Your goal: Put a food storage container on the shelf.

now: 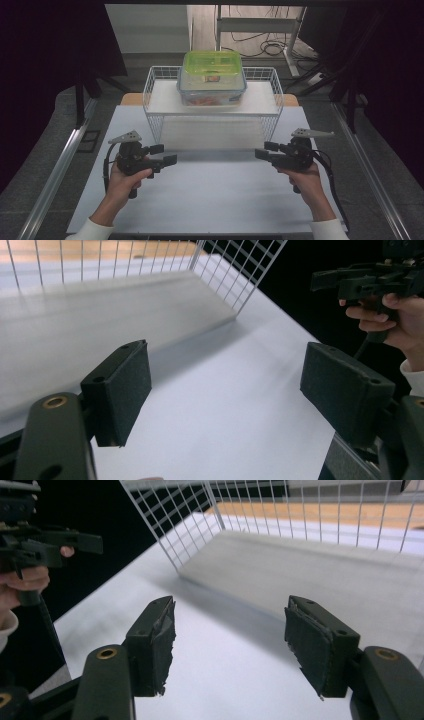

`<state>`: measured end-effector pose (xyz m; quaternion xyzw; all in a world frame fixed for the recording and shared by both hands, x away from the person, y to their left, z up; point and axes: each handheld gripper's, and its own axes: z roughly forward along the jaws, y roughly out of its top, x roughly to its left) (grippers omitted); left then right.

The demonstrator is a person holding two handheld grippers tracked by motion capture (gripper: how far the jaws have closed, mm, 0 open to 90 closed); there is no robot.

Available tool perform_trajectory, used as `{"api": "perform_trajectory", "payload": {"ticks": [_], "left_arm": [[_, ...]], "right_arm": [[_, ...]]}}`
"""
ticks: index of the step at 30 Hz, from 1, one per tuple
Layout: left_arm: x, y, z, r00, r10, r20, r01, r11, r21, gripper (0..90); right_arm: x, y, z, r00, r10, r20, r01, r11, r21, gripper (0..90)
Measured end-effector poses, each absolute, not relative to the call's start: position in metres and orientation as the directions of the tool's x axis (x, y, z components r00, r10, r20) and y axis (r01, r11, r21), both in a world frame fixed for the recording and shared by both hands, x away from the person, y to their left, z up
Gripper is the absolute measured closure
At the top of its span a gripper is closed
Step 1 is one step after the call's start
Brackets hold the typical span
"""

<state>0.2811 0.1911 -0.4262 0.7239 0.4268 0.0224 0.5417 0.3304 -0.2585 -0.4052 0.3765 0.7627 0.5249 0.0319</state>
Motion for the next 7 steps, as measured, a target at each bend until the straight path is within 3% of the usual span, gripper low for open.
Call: {"api": "perform_trajectory", "payload": {"ticks": [7], "left_arm": [[0.2814, 0.1916, -0.4274, 0.642, 0.640, -0.422, 0.592, -0.065, 0.803, 20.0]], "right_arm": [[0.3294, -0.2568, -0.4085, -0.713, 0.610, 0.346, 0.545, 0.172, 0.821, 32.6]]}}
